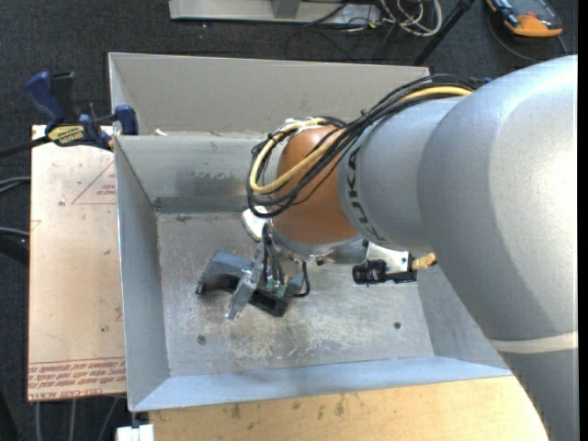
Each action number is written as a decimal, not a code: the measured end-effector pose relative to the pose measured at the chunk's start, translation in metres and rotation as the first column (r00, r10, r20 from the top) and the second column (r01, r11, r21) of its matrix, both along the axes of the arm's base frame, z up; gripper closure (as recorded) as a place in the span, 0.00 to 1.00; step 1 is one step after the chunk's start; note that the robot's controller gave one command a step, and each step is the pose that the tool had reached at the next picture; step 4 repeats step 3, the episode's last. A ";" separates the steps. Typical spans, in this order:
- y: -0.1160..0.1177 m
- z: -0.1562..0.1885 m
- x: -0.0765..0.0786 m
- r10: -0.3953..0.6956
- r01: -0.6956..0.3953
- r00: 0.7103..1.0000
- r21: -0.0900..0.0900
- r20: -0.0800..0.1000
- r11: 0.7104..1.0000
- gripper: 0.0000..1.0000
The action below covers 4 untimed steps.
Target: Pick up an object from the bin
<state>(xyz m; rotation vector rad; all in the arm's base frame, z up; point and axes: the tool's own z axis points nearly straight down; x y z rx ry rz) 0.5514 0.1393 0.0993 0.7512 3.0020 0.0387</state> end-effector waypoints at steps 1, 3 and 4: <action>-0.003 0.030 -0.018 0.024 -0.025 0.998 -0.013 -0.056 1.000 1.00; -0.003 0.044 -0.019 0.024 -0.025 0.998 -0.014 -0.058 1.000 1.00; -0.003 0.044 -0.019 0.024 -0.025 0.998 -0.014 -0.058 1.000 1.00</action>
Offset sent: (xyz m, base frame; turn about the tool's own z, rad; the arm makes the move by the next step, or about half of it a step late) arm 0.0000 0.0000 0.0000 0.0000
